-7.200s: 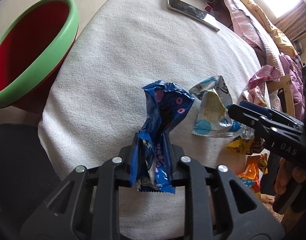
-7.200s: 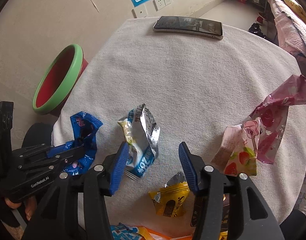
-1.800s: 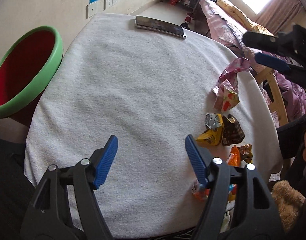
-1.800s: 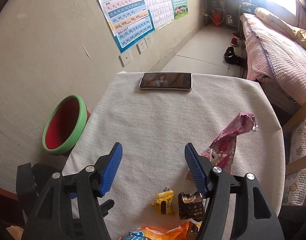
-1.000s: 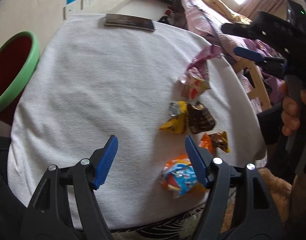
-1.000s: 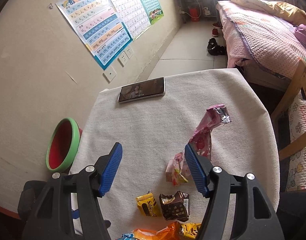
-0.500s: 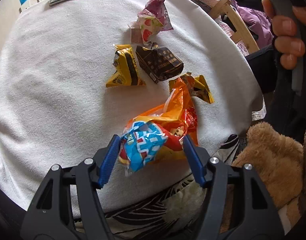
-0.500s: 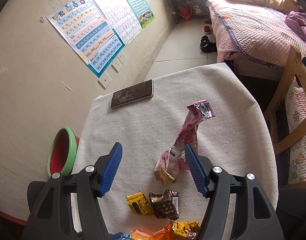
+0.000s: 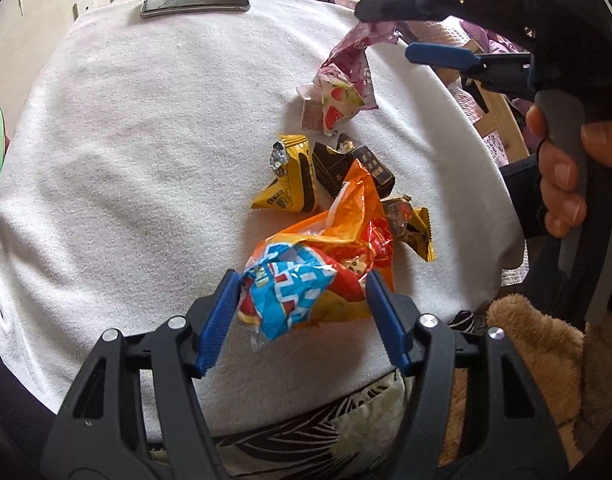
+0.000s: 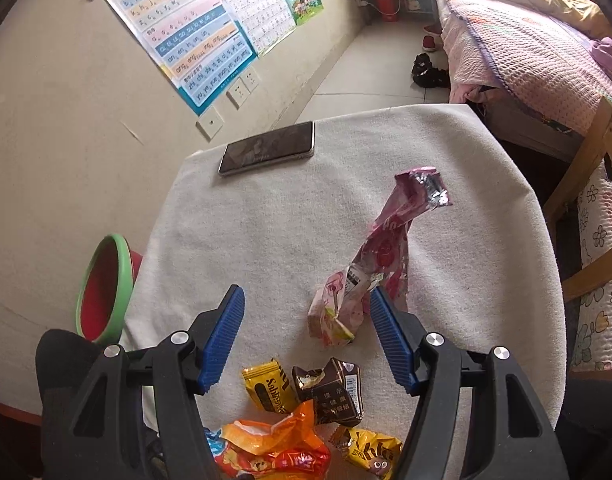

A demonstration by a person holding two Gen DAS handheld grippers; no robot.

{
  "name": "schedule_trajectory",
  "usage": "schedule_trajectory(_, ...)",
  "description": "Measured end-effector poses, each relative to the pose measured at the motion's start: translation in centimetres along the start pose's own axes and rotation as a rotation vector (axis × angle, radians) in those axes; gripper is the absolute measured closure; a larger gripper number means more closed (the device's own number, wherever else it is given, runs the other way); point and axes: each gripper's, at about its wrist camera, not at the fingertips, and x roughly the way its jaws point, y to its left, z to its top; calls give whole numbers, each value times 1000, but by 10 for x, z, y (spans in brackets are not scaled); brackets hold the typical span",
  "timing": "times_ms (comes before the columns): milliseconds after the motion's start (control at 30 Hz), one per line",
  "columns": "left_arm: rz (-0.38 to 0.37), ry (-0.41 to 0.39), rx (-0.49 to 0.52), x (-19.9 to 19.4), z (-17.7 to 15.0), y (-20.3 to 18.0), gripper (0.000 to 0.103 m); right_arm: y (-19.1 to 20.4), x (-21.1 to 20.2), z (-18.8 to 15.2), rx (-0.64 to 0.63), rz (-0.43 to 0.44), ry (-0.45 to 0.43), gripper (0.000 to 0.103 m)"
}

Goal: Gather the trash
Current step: 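Grasp the orange-blue chip bag with the left tool while the right tool grasps a brown chocolate wrapper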

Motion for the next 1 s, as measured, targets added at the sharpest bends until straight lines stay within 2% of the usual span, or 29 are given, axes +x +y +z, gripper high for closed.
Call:
schedule_trajectory(167, 0, -23, -14, -5, 1, 4, 41, 16, 12, -8, -69, 8, 42, 40)
schedule_trajectory(367, 26, -83, -77, -15, 3, 20, 41, 9, 16, -6, -33, 7, 52, 40)
schedule_trajectory(733, 90, -187, -187, -35, 6, 46, 41, 9, 24, -8, -45, -12, 79, 40)
schedule_trajectory(867, 103, -212, -243, -40, 7, 58, 41, 9, 31, -11, -57, -37, 110, 40)
schedule_trajectory(1000, 117, -239, -280, -45, 6, 68, 41, 0, 40, -19, -46, -98, 162, 40)
